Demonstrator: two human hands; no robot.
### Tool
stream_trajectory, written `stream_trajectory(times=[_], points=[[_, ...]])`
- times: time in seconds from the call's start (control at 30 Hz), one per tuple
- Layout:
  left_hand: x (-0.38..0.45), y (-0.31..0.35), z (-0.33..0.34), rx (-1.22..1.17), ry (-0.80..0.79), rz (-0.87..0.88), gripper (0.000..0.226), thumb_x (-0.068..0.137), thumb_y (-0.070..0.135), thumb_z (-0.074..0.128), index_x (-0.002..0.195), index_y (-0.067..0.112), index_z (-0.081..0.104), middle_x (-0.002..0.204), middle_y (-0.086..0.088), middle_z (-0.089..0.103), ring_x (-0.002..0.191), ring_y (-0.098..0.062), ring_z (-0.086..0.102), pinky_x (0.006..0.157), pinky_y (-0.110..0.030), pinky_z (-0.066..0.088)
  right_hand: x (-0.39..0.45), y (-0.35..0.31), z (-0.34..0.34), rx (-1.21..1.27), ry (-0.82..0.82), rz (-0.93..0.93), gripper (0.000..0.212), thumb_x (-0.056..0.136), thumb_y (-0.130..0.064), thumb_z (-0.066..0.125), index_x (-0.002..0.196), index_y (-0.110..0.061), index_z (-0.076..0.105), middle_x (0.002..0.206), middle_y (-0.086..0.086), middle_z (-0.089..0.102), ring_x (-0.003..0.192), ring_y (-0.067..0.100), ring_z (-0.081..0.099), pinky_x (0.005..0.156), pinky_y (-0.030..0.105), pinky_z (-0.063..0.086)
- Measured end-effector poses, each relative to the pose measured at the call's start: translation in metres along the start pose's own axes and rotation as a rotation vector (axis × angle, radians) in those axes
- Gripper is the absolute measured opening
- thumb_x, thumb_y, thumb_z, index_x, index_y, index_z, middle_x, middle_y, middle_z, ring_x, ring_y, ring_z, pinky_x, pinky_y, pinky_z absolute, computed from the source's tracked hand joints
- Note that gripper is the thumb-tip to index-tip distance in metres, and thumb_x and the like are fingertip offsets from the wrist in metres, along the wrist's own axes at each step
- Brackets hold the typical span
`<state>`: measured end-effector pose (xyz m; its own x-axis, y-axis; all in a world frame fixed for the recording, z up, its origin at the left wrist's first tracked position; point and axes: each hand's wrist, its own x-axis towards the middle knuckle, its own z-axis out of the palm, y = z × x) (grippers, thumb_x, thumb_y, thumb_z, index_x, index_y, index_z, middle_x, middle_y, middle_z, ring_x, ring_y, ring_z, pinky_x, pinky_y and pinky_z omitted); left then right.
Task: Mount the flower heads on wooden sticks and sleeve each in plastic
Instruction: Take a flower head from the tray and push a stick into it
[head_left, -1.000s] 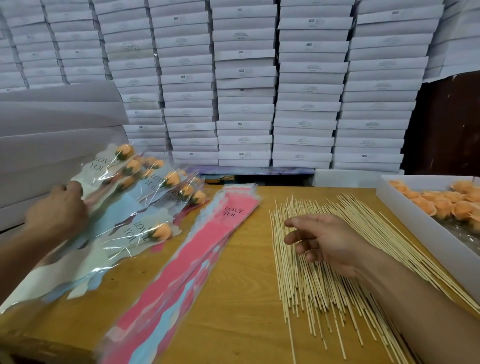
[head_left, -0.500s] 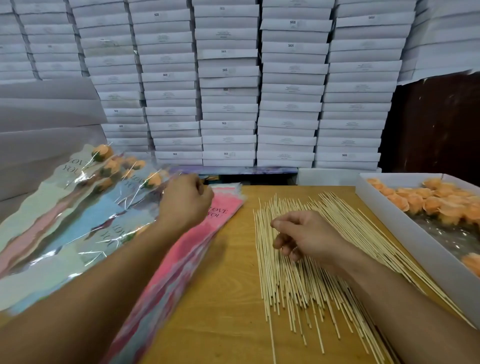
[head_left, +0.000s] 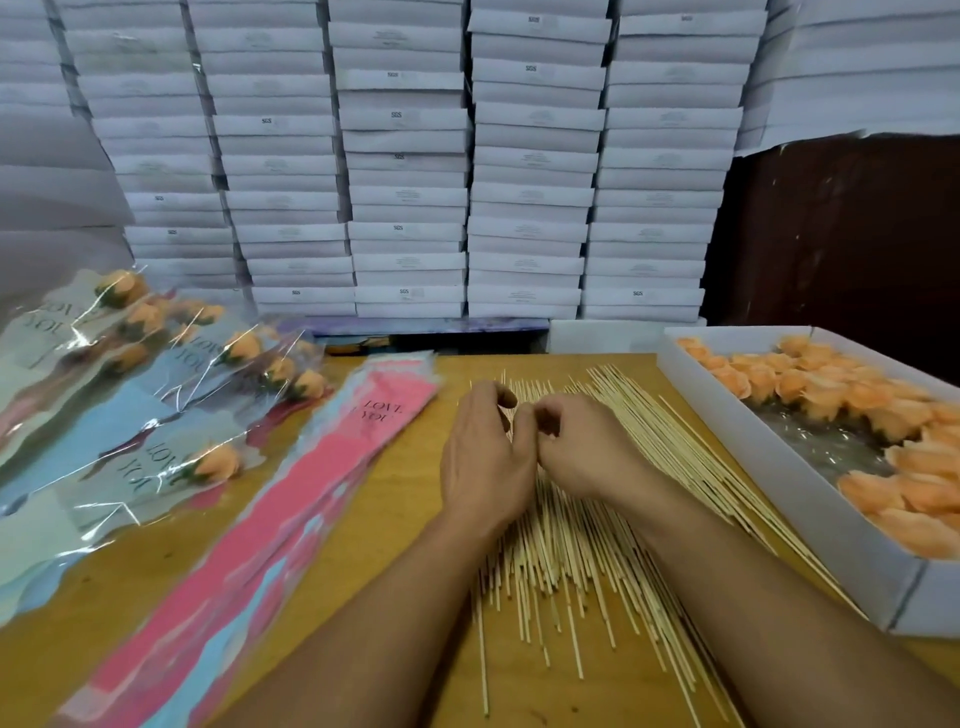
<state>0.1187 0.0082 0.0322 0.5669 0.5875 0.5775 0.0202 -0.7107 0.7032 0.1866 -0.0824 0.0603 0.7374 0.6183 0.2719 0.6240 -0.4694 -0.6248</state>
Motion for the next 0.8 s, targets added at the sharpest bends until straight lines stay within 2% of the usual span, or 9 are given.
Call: stream_trajectory(times=[0.07,0.13,0.27,0.4,0.5,0.57,0.63,0.73,0.8], points=[[-0.003,0.003,0.003,0.008,0.006,0.052,0.013,0.099,0.031,0.053,0.104,0.019,0.052,0.095,0.002,0.056,0.083,-0.015,0.054,0.073,-0.038,0.046,0.005,0.003,-0.011,-0.007,0.113,0.025,0.038,0.095,-0.023,0.062,0.134,-0.024,0.062,0.130,-0.001,0.064,0.122,0.020,0.057,0.102,0.038,0.049],[-0.006,0.006,0.007,0.006,-0.003,0.081,0.013,0.099,0.032,0.053,0.103,0.020,0.052,0.093,0.004,0.055,0.081,-0.016,0.053,0.072,-0.038,0.046,0.018,0.009,-0.033,-0.014,0.236,0.070,0.048,0.096,-0.022,0.059,0.143,-0.025,0.053,0.141,0.003,0.056,0.132,0.026,0.049,0.107,0.044,0.045],[-0.006,0.009,0.010,0.000,-0.019,0.094,0.013,0.100,0.034,0.052,0.105,0.021,0.052,0.093,0.005,0.055,0.081,-0.015,0.053,0.073,-0.040,0.049,0.047,0.034,-0.089,-0.053,0.348,0.252,0.050,0.095,-0.015,0.055,0.143,-0.024,0.053,0.145,0.007,0.054,0.132,0.032,0.048,0.105,0.043,0.045],[-0.005,0.009,0.008,-0.010,-0.001,0.089,0.013,0.100,0.032,0.052,0.104,0.019,0.052,0.091,0.004,0.056,0.081,-0.017,0.053,0.072,-0.042,0.049,0.058,0.077,-0.124,-0.231,0.369,0.462,0.036,0.090,-0.005,0.057,0.122,-0.018,0.069,0.129,0.011,0.065,0.114,0.034,0.061,0.090,0.040,0.052],[-0.004,0.008,0.009,-0.020,-0.019,0.084,0.013,0.100,0.033,0.052,0.103,0.020,0.052,0.089,0.005,0.055,0.080,-0.016,0.053,0.072,-0.042,0.049,0.069,0.104,-0.132,-0.396,0.276,0.483,0.043,0.089,-0.005,0.058,0.129,-0.019,0.065,0.128,0.014,0.065,0.115,0.036,0.059,0.089,0.040,0.053],[-0.004,0.008,0.011,-0.020,-0.040,0.084,0.013,0.100,0.034,0.052,0.104,0.022,0.052,0.089,0.007,0.054,0.080,-0.013,0.052,0.072,-0.040,0.050,0.077,0.116,-0.132,-0.504,0.120,0.474,0.056,0.094,-0.010,0.055,0.147,-0.028,0.050,0.140,0.014,0.056,0.126,0.036,0.050,0.099,0.044,0.050],[-0.005,0.008,0.011,-0.023,-0.057,0.089,0.013,0.100,0.035,0.051,0.105,0.023,0.052,0.089,0.009,0.054,0.079,-0.011,0.052,0.072,-0.040,0.049,0.085,0.124,-0.131,-0.570,0.000,0.440,0.063,0.097,-0.013,0.051,0.154,-0.037,0.037,0.148,0.014,0.048,0.127,0.035,0.048,0.102,0.046,0.048],[-0.005,0.009,0.010,-0.035,-0.065,0.096,0.013,0.101,0.035,0.051,0.105,0.023,0.052,0.089,0.009,0.054,0.080,-0.011,0.053,0.072,-0.040,0.050,0.097,0.130,-0.138,-0.606,-0.123,0.363,0.065,0.096,-0.009,0.054,0.153,-0.038,0.041,0.146,0.009,0.051,0.119,0.029,0.057,0.097,0.039,0.052],[-0.003,0.009,0.010,-0.029,-0.069,0.090,0.013,0.101,0.036,0.051,0.105,0.024,0.052,0.089,0.009,0.054,0.080,-0.011,0.053,0.072,-0.039,0.050,0.101,0.131,-0.145,-0.683,-0.172,0.350,0.058,0.097,-0.019,0.057,0.149,-0.040,0.044,0.140,0.005,0.056,0.111,0.026,0.059,0.097,0.040,0.053]])
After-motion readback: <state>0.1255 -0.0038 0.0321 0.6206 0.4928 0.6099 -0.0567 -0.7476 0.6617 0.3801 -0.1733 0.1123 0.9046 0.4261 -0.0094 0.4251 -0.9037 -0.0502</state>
